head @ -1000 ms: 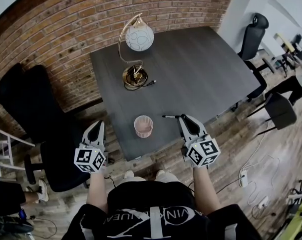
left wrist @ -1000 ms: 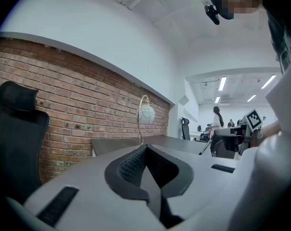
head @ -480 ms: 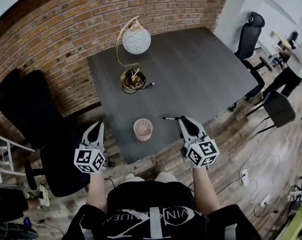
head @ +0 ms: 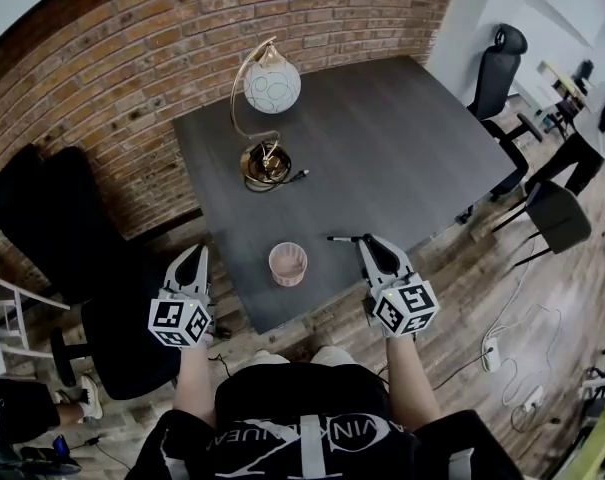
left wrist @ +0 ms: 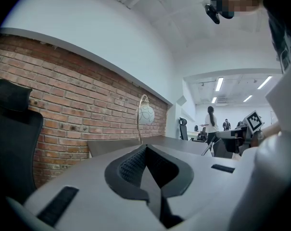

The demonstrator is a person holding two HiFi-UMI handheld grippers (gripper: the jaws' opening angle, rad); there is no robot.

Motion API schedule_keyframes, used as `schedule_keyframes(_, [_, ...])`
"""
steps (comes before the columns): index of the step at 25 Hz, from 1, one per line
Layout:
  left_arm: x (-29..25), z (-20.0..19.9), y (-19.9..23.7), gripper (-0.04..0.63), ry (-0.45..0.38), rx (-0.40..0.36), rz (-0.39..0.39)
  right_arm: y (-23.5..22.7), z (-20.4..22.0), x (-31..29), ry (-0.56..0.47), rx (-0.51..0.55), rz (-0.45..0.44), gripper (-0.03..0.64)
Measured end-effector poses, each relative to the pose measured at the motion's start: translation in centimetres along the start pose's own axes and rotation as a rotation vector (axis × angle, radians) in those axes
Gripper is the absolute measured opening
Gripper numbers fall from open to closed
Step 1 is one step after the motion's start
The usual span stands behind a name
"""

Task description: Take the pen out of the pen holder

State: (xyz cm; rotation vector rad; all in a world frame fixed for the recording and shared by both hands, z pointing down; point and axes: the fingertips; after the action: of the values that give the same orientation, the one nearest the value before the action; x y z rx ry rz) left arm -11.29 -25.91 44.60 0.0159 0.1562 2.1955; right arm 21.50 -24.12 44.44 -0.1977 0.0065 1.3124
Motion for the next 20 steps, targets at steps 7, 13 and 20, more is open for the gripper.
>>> schedule_keyframes(7, [-0.34,0.16,0.08,0.014,0.0,0.005,0.006,-0.25,0.15,-0.02,0.0,-0.002,0.011,0.057])
schedule_keyframes(13, [-0.47,0.55,-0.07,0.014,0.002,0.011,0.013,-0.44,0.39,0.15,0.002,-0.003,0.019,0.057])
schedule_keyframes(20, [-0.55,0.94,0.07,0.014,0.008,0.014,0.018,-0.41,0.69,0.16,0.007,-0.005,0.025,0.057])
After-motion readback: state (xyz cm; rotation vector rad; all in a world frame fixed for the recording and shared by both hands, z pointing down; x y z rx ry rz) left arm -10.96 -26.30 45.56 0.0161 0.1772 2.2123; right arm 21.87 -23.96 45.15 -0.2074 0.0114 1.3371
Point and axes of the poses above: the fingertips, and each gripper's own axes: x backward along the fingers, y to its left, z out of its underside, and after that the axes turned 11 degrees about z, right-handed
